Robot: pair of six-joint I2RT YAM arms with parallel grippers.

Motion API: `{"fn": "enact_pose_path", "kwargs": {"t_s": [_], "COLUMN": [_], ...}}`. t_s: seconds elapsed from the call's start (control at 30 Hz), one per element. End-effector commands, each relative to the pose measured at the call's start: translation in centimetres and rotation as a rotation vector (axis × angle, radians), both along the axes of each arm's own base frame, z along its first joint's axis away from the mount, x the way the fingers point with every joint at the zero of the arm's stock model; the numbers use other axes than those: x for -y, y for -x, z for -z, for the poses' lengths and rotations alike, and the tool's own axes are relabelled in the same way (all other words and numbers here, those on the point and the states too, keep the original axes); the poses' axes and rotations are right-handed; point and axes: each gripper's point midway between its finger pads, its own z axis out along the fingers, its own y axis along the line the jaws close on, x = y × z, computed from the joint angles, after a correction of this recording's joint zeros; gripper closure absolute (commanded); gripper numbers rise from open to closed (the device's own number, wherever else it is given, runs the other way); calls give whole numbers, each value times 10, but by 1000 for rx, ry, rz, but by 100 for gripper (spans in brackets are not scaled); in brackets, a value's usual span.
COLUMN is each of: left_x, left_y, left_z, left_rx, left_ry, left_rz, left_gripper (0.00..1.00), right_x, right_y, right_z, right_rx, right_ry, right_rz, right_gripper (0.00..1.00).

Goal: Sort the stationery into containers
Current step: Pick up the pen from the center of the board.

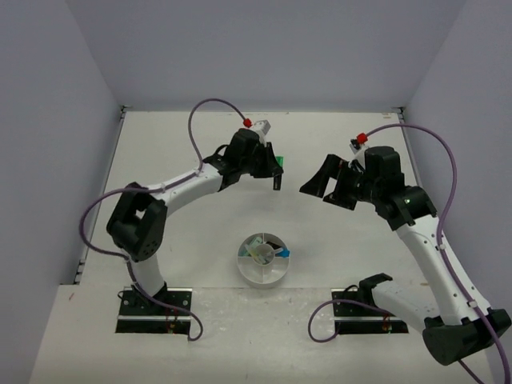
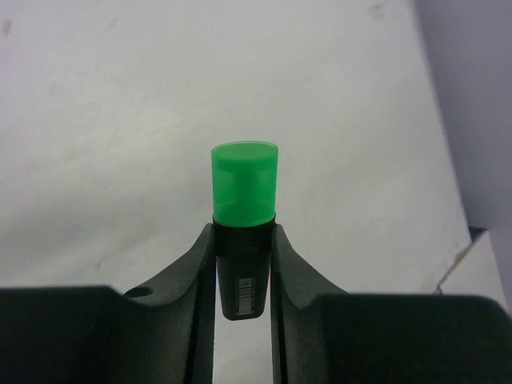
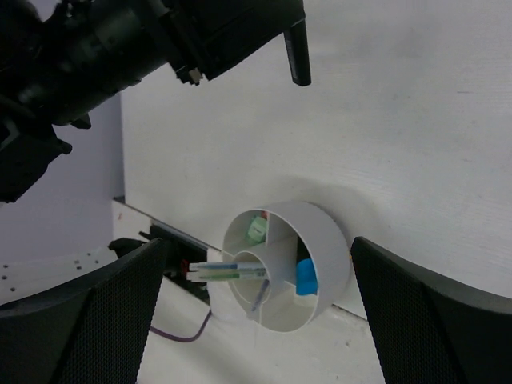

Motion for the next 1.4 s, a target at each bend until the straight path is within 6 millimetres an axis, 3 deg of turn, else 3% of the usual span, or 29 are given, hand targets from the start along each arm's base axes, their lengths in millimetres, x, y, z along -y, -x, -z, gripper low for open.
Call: {"fn": "enact_pose_path", "kwargs": {"t_s": [0.0,0.07,0.17,0.3,0.4,0.53,0.7,0.93,1.13,1.27,1.3,1.37], "left_x": [31,41,45,61,64,63,60,64,67,67,66,64], "left_y": [21,49,67,95,103,109,112,111,113,115,115,118], "left_z": [-119,-121,-126,-131,-133,-137,-153,-162,-174,-192,-196,-204], "left_rx": [496,500,517,544,542,546,568,573,576,582,586,590], "left_ry": [201,256,290,279,296,319,343,358,367,378,380,374], "left_rz": [304,420,448,497,527,527,518,532,550,556,557,563], "left_gripper": [100,100,100,100,100,100,100,100,100,100,99,76], "right_x": [-18,-14,-8,-2,-2,1,-7,-14,-15,-12,-11,-8], "right_y": [-13,-29,-43,-57,-59,-64,-62,-56,-54,-55,-54,-56], "right_z": [-55,-66,-75,-69,-74,-67,-58,-55,-47,-39,-41,-45], "right_rx": [140,188,211,208,225,215,198,211,225,253,264,292], "right_ry": [-130,-122,-101,-64,-57,-7,-8,-10,16,47,47,49], "right_rz": [-43,8,68,107,100,103,36,-35,-81,-93,-93,-70], "right_gripper": [6,17,35,41,44,49,74,59,82,83,87,97]}}
